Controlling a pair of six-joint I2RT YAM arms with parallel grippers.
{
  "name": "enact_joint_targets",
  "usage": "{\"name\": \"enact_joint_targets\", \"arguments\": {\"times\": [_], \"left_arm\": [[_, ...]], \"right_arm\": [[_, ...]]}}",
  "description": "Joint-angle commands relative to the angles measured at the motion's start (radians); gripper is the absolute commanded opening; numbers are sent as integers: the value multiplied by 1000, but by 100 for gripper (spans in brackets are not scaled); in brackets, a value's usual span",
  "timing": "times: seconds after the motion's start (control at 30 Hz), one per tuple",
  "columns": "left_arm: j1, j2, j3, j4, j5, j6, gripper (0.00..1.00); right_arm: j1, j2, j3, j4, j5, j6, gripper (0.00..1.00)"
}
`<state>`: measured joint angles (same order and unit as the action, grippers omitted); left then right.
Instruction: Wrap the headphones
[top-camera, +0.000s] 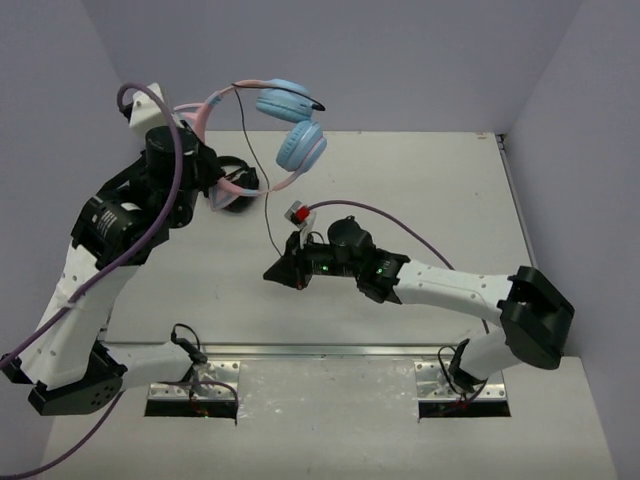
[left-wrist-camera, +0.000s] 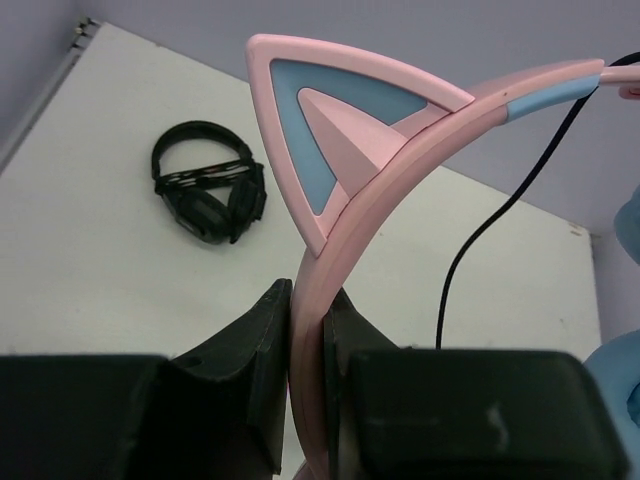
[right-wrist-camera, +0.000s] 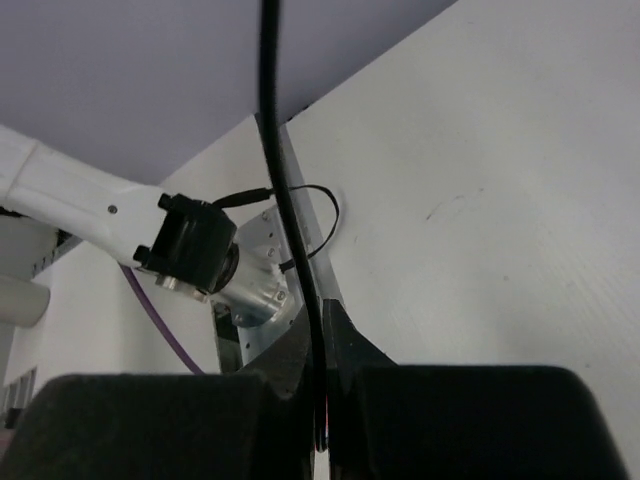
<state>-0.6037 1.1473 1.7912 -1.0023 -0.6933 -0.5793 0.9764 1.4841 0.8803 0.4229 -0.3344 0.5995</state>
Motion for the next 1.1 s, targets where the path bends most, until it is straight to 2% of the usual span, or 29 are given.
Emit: {"name": "enact_joint_targets", "arguments": {"times": [0.0, 0.1, 0.23, 0.37, 0.53, 0.63, 0.67, 0.73, 0.77, 0.93, 0.97, 1.07], "left_arm": [[-8, 37, 25, 125, -180, 19, 0], [28, 61, 17, 169, -238, 93, 0], [114, 61, -71, 254, -216, 163, 0], [185, 55, -145, 286, -175, 154, 0], [185, 39, -225, 330, -187, 180, 0], [183, -33, -366, 450, -95, 235, 0], [183, -94, -475, 549, -16, 284, 0], [174, -183, -585, 678, 107, 359, 0], [170, -210, -687, 711, 142, 381, 0], [150, -293, -840, 734, 374, 456, 0], [144, -299, -861, 728, 456, 464, 0], [96, -320, -888, 691, 572, 496, 0]], "right_arm": [[90, -86, 71, -131, 130, -128, 1], [180, -152, 75, -206, 219, -197, 1], [260, -203, 120, -331, 323, -292, 1], [300, -223, 192, -420, 383, -343, 1], [306, -205, 331, -565, 382, -391, 1], [306, -150, 486, -703, 388, -466, 1], [306, -136, 524, -784, 376, -493, 1], [306, -107, 622, -863, 359, -590, 1], [306, -102, 646, -924, 365, -636, 1], [289, -62, 817, -1113, 419, -793, 1], [288, -47, 833, -1165, 461, -828, 1], [286, -31, 853, -1236, 549, -882, 1]]}}
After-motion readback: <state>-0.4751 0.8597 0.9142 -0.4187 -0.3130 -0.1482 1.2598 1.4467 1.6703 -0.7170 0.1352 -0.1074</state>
